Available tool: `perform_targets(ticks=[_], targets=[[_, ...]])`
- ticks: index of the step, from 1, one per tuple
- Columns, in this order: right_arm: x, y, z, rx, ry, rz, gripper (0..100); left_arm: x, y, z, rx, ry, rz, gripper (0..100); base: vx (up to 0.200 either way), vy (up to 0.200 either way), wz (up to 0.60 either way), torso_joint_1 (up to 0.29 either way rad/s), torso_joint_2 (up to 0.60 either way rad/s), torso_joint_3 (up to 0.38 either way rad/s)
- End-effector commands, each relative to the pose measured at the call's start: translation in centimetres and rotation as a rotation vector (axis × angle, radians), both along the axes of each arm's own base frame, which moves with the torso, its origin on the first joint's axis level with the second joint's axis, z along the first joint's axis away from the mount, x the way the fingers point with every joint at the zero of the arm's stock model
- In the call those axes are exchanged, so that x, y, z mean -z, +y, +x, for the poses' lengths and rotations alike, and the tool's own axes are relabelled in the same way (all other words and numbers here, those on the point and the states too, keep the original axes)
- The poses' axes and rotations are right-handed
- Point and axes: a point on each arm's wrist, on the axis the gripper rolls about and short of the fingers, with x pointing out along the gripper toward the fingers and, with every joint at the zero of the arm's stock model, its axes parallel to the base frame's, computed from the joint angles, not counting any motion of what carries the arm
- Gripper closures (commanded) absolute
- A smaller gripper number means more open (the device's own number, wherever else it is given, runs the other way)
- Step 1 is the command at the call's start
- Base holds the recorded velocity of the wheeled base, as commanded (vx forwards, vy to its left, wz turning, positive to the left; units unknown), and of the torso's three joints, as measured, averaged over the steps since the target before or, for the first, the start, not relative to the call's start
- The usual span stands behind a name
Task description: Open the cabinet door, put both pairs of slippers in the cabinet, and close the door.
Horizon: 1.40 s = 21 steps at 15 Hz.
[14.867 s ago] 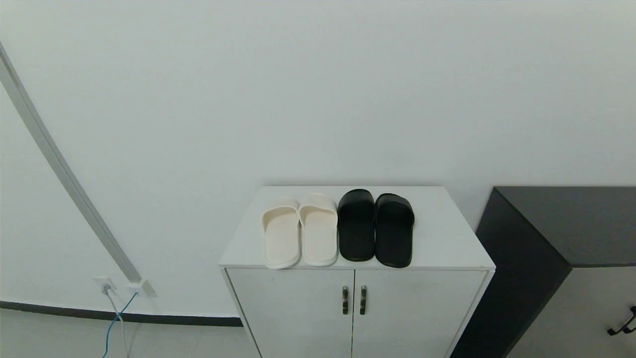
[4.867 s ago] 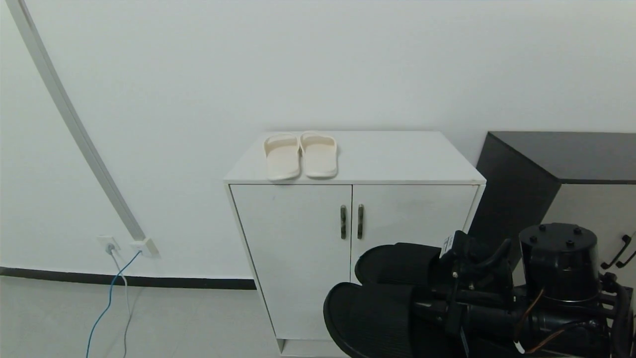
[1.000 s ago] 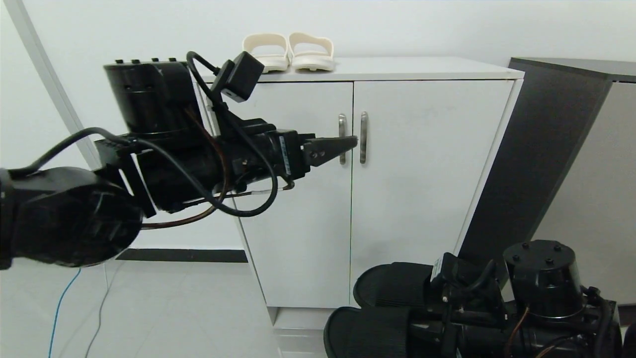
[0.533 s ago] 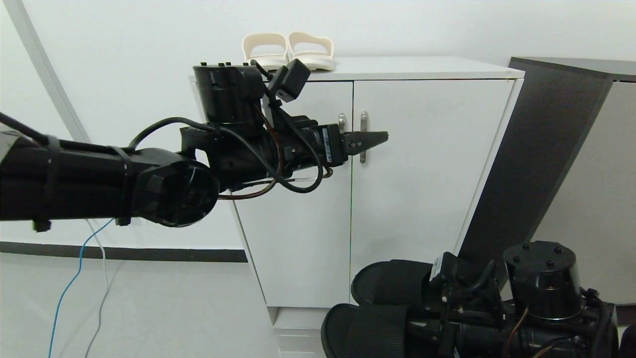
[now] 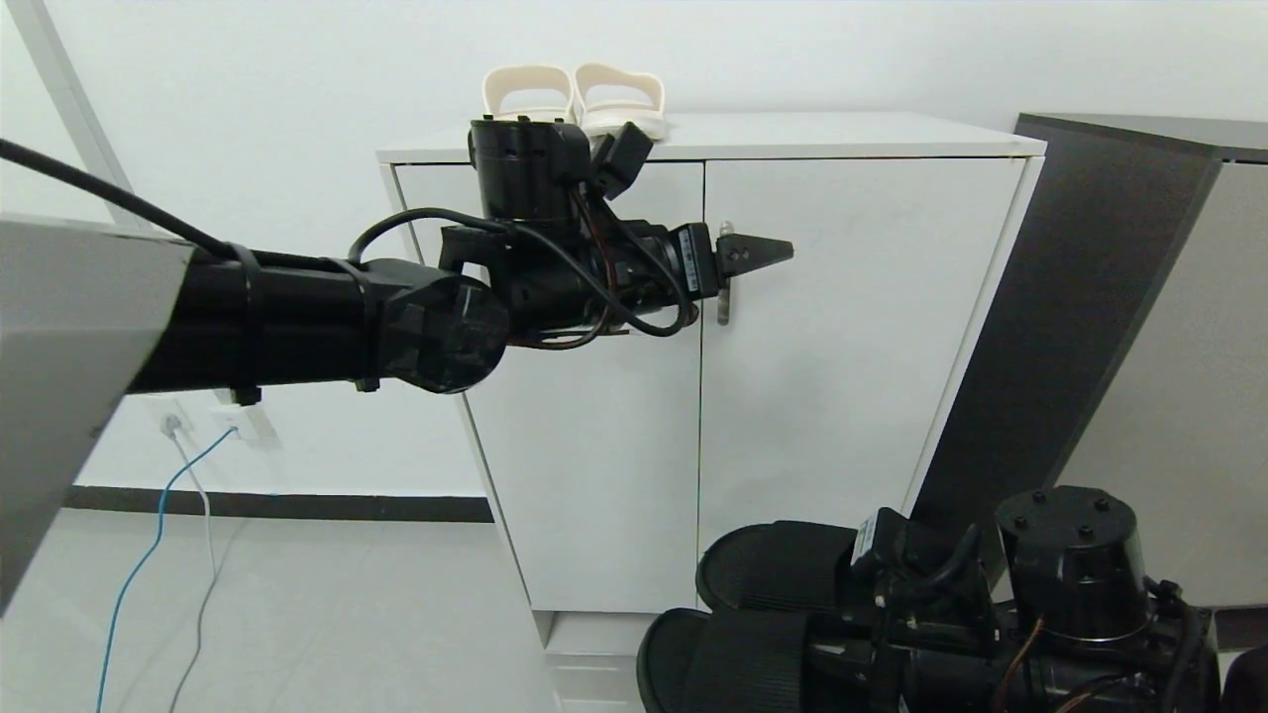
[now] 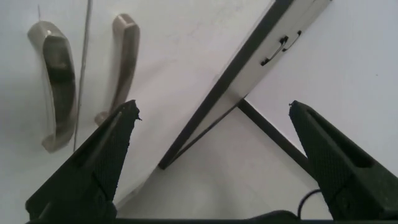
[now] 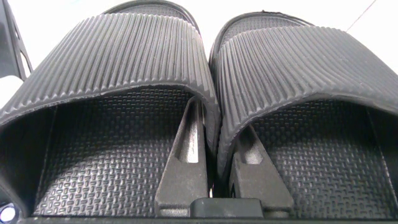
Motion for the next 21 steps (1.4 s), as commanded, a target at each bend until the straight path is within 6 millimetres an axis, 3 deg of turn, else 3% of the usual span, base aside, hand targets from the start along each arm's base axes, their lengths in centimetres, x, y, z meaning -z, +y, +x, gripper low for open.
perform_targets(ticks=[1,8,13,14,18,21], targets=[[0.1,0.0,0.0,0.000,0.003,-0.003,100,0.8,-0.9,1.3,-0.001,0.012,0.004,0,0.000,0.000,0.00,0.000,0.00,0.000],[0.2,0.0,0.0,0.001,0.004,-0.005,100,0.3,-1.1,2.3,-0.105,-0.002,-0.003,0,0.000,0.000,0.00,0.000,0.00,0.000],[0.2,0.0,0.0,0.001,0.004,-0.006,100,1.1,-1.8,3.2,-0.097,0.016,0.009,0,0.000,0.000,0.00,0.000,0.00,0.000],[0.2,0.0,0.0,0.001,0.005,-0.007,100,1.2,-1.8,3.2,-0.096,0.021,0.012,100,0.000,0.000,0.00,0.000,0.00,0.000],[0.3,0.0,-0.1,-0.001,0.008,-0.011,100,0.9,-1.7,2.9,-0.096,0.025,0.008,100,0.000,0.000,0.00,0.000,0.00,0.000],[0.4,-0.1,-0.1,-0.004,0.012,-0.013,100,0.7,-1.7,1.5,-0.079,0.036,0.014,100,0.000,0.000,0.00,0.000,0.00,0.000]])
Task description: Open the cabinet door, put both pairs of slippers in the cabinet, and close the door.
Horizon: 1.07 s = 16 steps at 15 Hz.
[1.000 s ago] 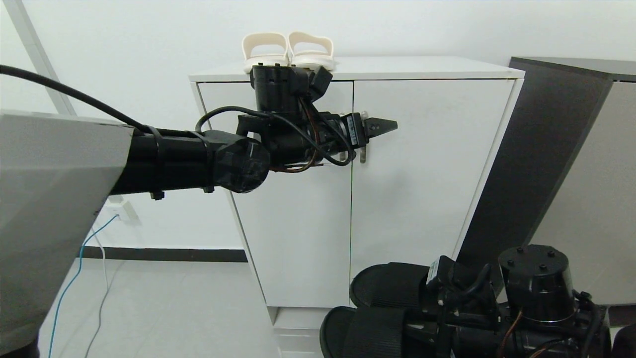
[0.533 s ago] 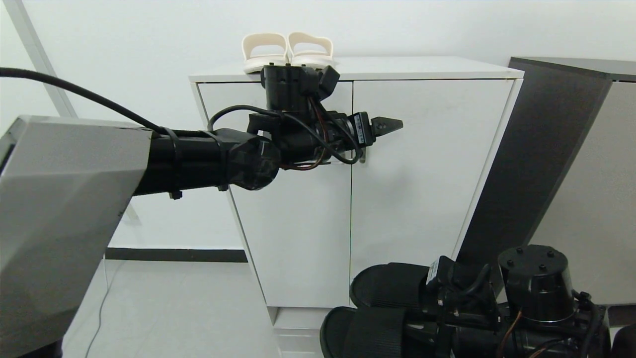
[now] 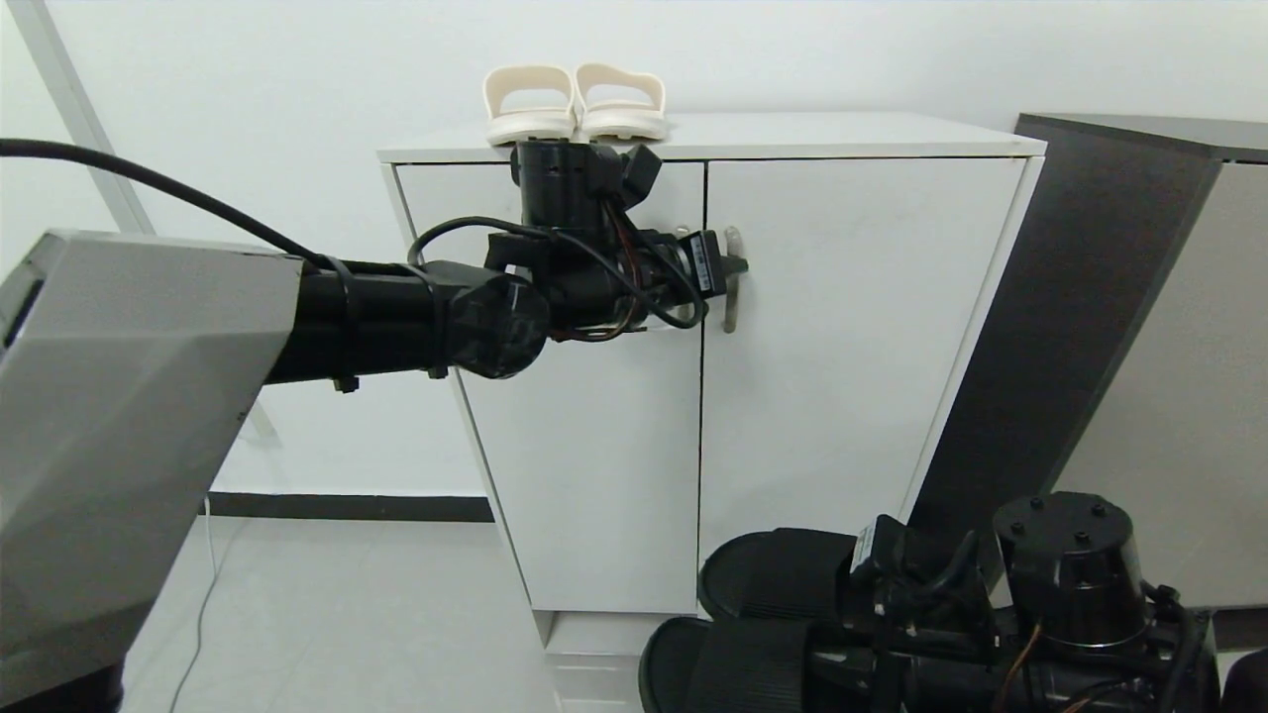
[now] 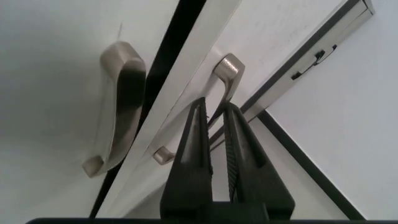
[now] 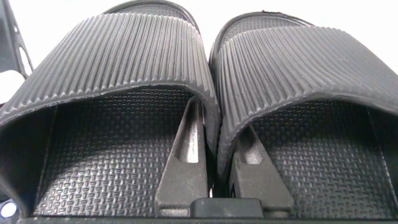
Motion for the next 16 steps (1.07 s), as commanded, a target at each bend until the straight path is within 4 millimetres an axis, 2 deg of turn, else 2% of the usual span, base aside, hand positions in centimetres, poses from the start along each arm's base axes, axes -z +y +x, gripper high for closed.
perform_targets(ticks=[1,7,12,14,16], targets=[[0.1,0.0,-0.1,-0.006,0.004,-0.002,100,-0.6,0.2,-1.5,0.016,0.004,0.004,100,0.000,0.000,0.00,0.000,0.00,0.000],[0.0,-0.5,-0.9,-0.067,0.010,0.009,100,-0.1,1.0,-5.6,0.052,-0.017,-0.008,100,0.000,0.000,0.00,0.000,0.00,0.000],[0.1,-0.4,-0.9,-0.073,0.005,0.002,100,-1.2,3.7,-9.2,0.052,-0.023,-0.012,100,0.000,0.000,0.00,0.000,0.00,0.000],[0.2,-0.5,-1.0,-0.079,-0.003,-0.006,100,-1.8,4.4,-9.9,0.050,-0.026,-0.019,100,0.000,0.000,0.00,0.000,0.00,0.000],[0.2,-0.5,-1.0,-0.080,-0.005,-0.008,100,-1.9,5.2,-9.3,0.027,-0.032,-0.027,100,0.000,0.000,0.00,0.000,0.00,0.000]])
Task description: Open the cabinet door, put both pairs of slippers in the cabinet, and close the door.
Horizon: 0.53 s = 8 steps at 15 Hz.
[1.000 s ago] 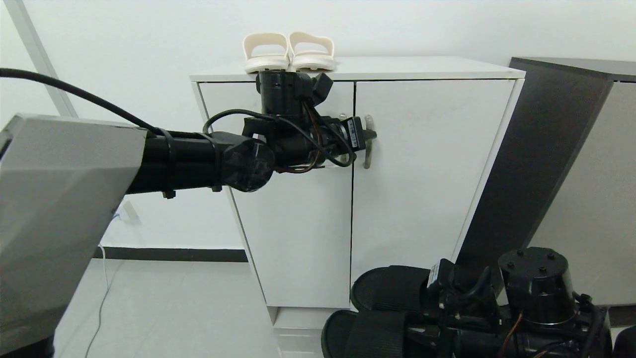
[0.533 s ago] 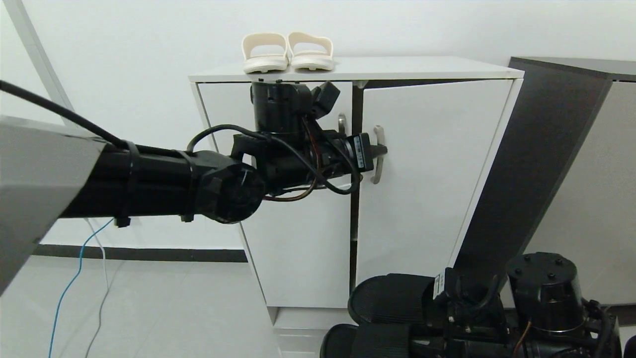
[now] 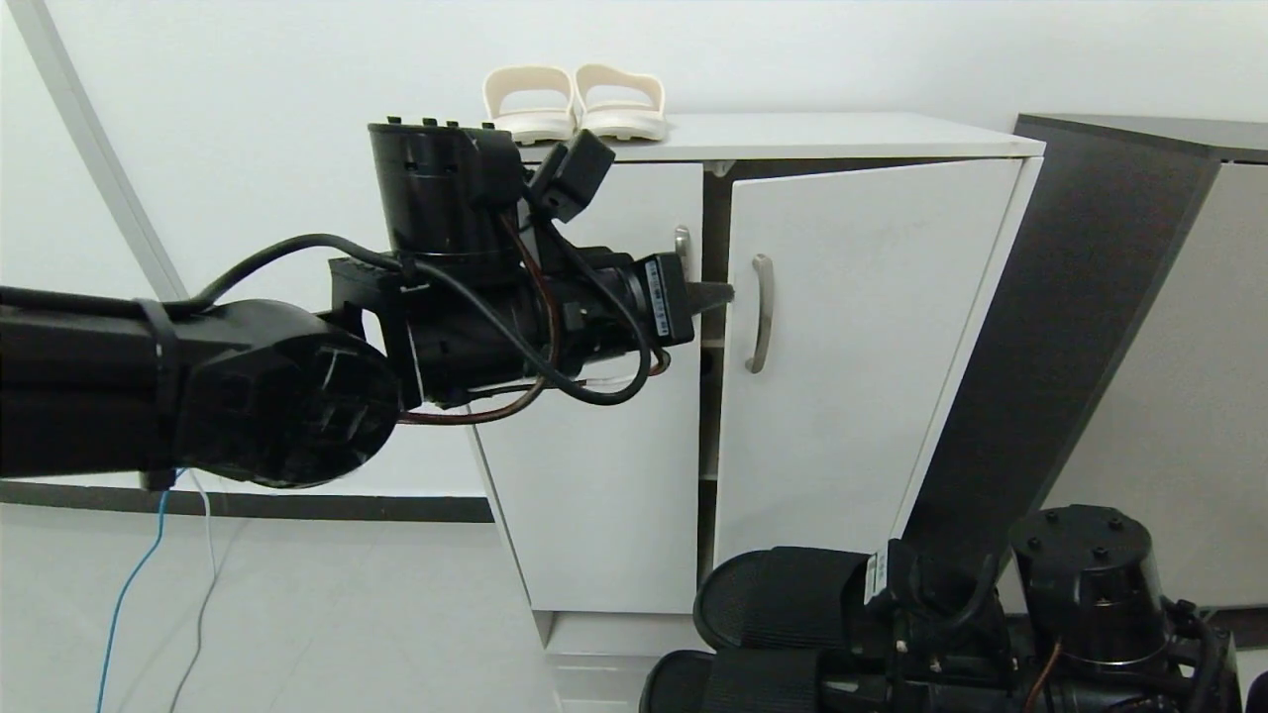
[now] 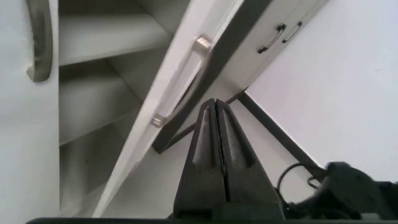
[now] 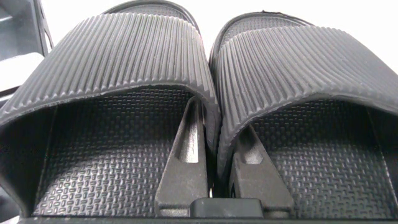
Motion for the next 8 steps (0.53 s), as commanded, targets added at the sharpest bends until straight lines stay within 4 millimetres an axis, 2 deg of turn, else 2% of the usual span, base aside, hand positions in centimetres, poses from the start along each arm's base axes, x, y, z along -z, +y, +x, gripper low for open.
perform_targets(ticks=[1,2,3,8], targets=[[0.0,0.0,0.0,-0.001,0.000,0.001,100,-0.9,1.2,0.1,-0.021,-0.019,-0.021,100,0.000,0.000,0.00,0.000,0.00,0.000],[0.0,0.0,0.0,-0.002,-0.002,0.002,100,-0.6,1.6,1.6,-0.032,0.015,-0.042,100,0.000,0.000,0.00,0.000,0.00,0.000],[0.0,0.0,-0.1,-0.002,-0.004,0.000,100,-0.5,1.4,2.2,-0.040,0.024,-0.053,100,0.000,0.000,0.00,0.000,0.00,0.000],[-0.1,0.2,-0.4,-0.013,-0.005,-0.001,100,0.5,-0.7,6.0,-0.042,-0.019,-0.114,100,0.000,0.000,0.00,0.000,0.00,0.000]])
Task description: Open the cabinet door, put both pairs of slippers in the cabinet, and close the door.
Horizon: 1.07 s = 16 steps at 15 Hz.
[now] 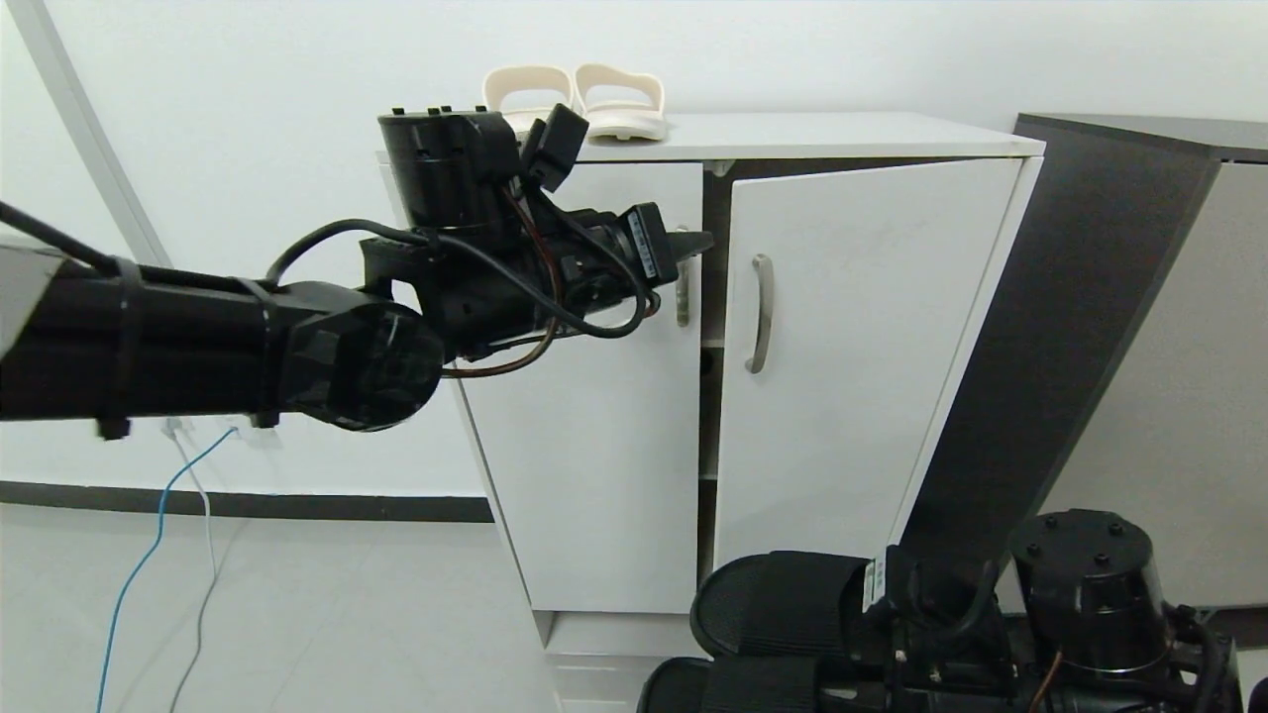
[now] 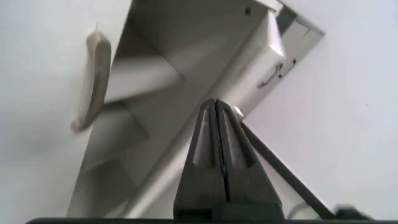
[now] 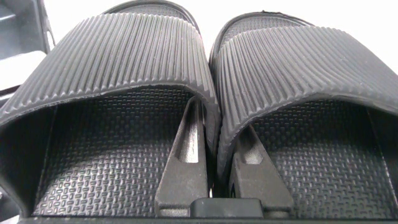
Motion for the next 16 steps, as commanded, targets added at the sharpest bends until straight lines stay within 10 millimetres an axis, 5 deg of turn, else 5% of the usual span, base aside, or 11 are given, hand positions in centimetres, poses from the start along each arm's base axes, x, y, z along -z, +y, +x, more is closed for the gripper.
perform_targets(ticks=[1,8,16], targets=[[-0.1,0.0,-0.1,-0.001,-0.005,0.002,100,1.2,-1.0,2.2,-0.010,0.044,-0.027,100,0.000,0.000,0.00,0.000,0.00,0.000],[0.0,0.1,-0.3,-0.014,-0.007,-0.005,100,1.4,-2.4,3.2,-0.035,0.065,-0.039,100,0.000,0.000,0.00,0.000,0.00,0.000],[0.1,0.2,-0.5,-0.023,-0.003,-0.007,100,1.3,-4.1,-1.6,0.059,0.045,0.020,100,-0.150,0.000,0.00,0.002,0.00,0.001]])
